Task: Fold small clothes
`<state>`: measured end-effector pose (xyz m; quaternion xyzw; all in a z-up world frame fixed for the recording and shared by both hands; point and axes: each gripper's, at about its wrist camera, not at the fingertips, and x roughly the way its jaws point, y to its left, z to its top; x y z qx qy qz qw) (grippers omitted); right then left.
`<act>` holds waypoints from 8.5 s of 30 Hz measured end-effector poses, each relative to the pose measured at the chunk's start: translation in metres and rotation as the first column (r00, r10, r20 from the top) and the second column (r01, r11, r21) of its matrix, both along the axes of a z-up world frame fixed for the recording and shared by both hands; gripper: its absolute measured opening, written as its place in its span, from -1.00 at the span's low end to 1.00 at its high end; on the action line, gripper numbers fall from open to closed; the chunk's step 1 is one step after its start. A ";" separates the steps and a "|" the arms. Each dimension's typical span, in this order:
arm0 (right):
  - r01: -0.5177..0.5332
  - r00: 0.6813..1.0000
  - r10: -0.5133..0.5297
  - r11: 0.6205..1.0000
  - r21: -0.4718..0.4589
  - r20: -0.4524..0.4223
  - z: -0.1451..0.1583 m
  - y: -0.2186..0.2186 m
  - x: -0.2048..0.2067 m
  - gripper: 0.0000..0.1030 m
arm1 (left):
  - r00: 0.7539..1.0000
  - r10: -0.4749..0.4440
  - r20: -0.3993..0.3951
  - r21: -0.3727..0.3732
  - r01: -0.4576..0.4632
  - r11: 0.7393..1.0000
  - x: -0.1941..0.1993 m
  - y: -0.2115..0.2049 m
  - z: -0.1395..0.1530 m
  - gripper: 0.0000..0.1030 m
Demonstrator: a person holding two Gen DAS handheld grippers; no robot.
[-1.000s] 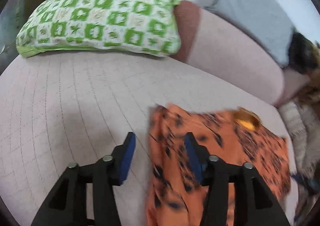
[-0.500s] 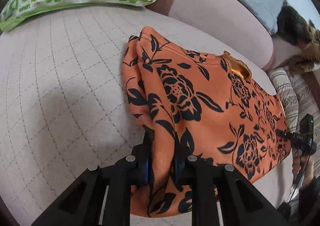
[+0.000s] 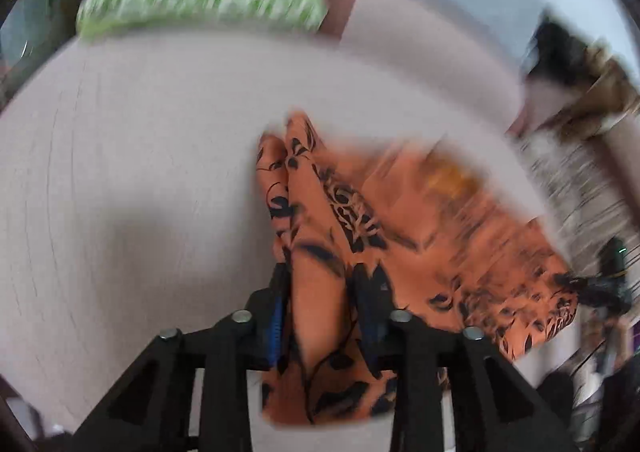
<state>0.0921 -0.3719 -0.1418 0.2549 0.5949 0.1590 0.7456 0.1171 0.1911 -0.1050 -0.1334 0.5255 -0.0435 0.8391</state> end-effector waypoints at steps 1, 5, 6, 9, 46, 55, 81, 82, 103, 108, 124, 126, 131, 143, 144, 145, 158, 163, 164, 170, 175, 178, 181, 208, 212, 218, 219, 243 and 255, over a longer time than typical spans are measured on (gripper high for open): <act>0.027 1.000 -0.027 1.000 -0.001 0.009 -0.009 -0.006 -0.006 0.06 | 1.000 0.012 -0.026 -0.015 -0.013 1.000 0.001 0.003 -0.010 -0.27; 0.181 0.971 -0.178 0.984 -0.001 0.160 0.028 -0.030 -0.012 0.23 | 0.991 0.092 0.094 -0.028 -0.090 0.996 0.003 0.020 0.028 -0.23; 0.191 0.960 -0.183 0.981 -0.018 0.213 0.045 -0.031 -0.008 0.23 | 0.987 0.064 0.149 -0.010 -0.063 0.998 0.007 0.016 0.044 -0.23; 0.115 0.952 -0.120 0.993 0.034 0.281 0.073 -0.013 0.011 0.30 | 0.969 -0.046 0.241 -0.003 0.048 0.999 0.021 -0.008 0.075 -0.09; 0.122 0.973 -0.159 0.970 0.210 0.170 0.010 0.034 -0.014 0.61 | 0.981 0.022 0.195 0.071 -0.036 0.997 -0.036 -0.048 0.030 0.69; 0.212 0.929 -0.279 0.939 0.269 0.244 0.030 0.021 -0.039 0.64 | 0.981 0.036 0.189 0.099 -0.055 0.994 -0.053 -0.055 0.028 0.70; 0.272 0.940 -0.280 0.960 0.064 0.194 0.006 0.050 0.044 0.52 | 0.986 0.029 0.164 0.159 -0.056 0.986 -0.039 -0.091 0.045 0.75; 0.271 0.935 -0.280 0.960 0.073 0.220 0.016 0.051 0.039 0.52 | 0.986 0.027 0.167 0.159 -0.054 0.986 -0.041 -0.090 0.046 0.75; 0.262 0.915 -0.264 0.964 0.048 0.306 0.041 0.044 0.008 0.66 | 0.993 -0.015 0.117 0.196 -0.008 0.981 -0.057 -0.089 0.022 0.75; 0.396 0.888 -0.418 0.907 0.142 0.192 0.030 0.007 -0.044 0.66 | 0.983 -0.013 0.182 0.168 -0.018 0.986 -0.059 -0.097 0.034 0.75; 0.534 0.820 -0.568 0.804 0.261 0.074 -0.012 0.002 -0.046 -0.81 | 0.979 -0.116 0.170 0.220 0.077 0.972 -0.036 -0.144 0.008 0.75; 0.510 0.823 -0.540 0.839 0.188 0.179 0.010 0.011 -0.052 -0.81 | 0.975 -0.104 0.196 0.215 0.061 0.975 -0.038 -0.140 0.015 0.75; 0.460 0.884 -0.463 0.886 0.056 0.072 -0.019 0.023 -0.042 -0.67 | 0.980 -0.093 0.176 0.242 0.049 0.969 -0.026 -0.134 0.008 0.75; 0.345 0.899 -0.332 0.939 0.008 0.286 0.048 -0.022 0.028 0.26 | 0.965 -0.161 0.206 0.292 0.096 0.952 -0.023 -0.138 -0.007 0.88; 0.322 0.912 -0.311 0.947 0.002 0.269 0.040 -0.025 0.052 0.26 | 0.963 -0.166 0.211 0.294 0.099 0.951 -0.024 -0.139 -0.008 0.88; 0.311 0.921 -0.299 0.950 -0.010 0.248 0.033 -0.027 0.069 0.26 | 0.962 -0.167 0.215 0.291 0.100 0.951 -0.024 -0.139 -0.008 0.89; 0.244 0.958 -0.214 0.958 -0.151 0.192 -0.009 -0.012 0.137 -0.57 | 0.953 -0.187 0.238 0.303 0.110 0.947 -0.023 -0.142 -0.010 1.00; 0.307 0.919 -0.238 0.932 -0.193 0.314 0.036 -0.009 0.112 -0.39 | 0.954 -0.179 0.240 0.255 0.116 0.960 -0.026 -0.134 -0.004 0.99; 0.296 0.911 -0.211 0.933 -0.206 0.355 0.050 -0.003 0.104 -0.39 | 0.954 -0.167 0.247 0.231 0.109 0.967 -0.028 -0.131 0.001 0.99; 0.134 0.903 -0.077 0.985 -0.106 0.422 0.091 0.050 0.040 0.28 | 0.942 -0.020 0.334 0.080 -0.007 0.997 -0.061 -0.083 0.047 0.99; 0.073 0.943 -0.030 0.990 -0.118 0.331 0.039 0.074 0.027 0.43 | 0.969 0.111 0.223 -0.068 -0.098 0.993 -0.080 -0.025 0.032 0.62; 0.097 0.964 -0.077 0.993 -0.066 0.256 0.006 0.064 0.031 0.42 | 0.982 0.187 0.021 -0.205 -0.179 0.962 -0.071 0.003 -0.007 -0.77; 0.098 0.965 -0.085 0.994 -0.039 0.249 0.002 0.061 0.034 0.42 | 0.983 0.177 0.040 -0.221 -0.164 0.961 -0.073 0.006 0.009 -0.75; 0.086 0.961 -0.097 0.995 0.055 0.259 -0.003 0.050 0.028 0.43 | 0.995 0.064 0.077 -0.011 -0.063 0.998 0.102 0.000 0.017 -0.39; 0.120 0.953 -0.144 0.987 0.104 0.267 0.009 0.045 0.020 0.43 | 0.980 0.022 0.198 0.045 -0.031 0.999 0.054 -0.012 0.051 -0.10; 0.116 0.938 -0.165 0.978 0.173 0.306 0.031 0.037 0.026 0.43 | 0.960 -0.099 0.263 0.074 0.082 0.994 -0.022 -0.054 0.058 0.10; 0.126 0.940 -0.172 0.977 0.170 0.295 0.025 0.034 0.029 0.47 | 0.962 -0.108 0.250 0.077 0.092 0.993 -0.028 -0.060 0.049 0.18; 0.306 0.902 -0.362 0.921 0.242 0.237 0.014 -0.009 0.128 0.46 | 0.974 -0.123 0.192 0.155 0.093 0.983 -0.024 -0.078 0.012 0.38; 0.213 0.915 -0.249 0.966 0.145 0.317 0.057 0.024 0.034 0.54 | 0.946 -0.090 0.310 0.136 0.050 0.989 -0.051 -0.069 0.044 0.48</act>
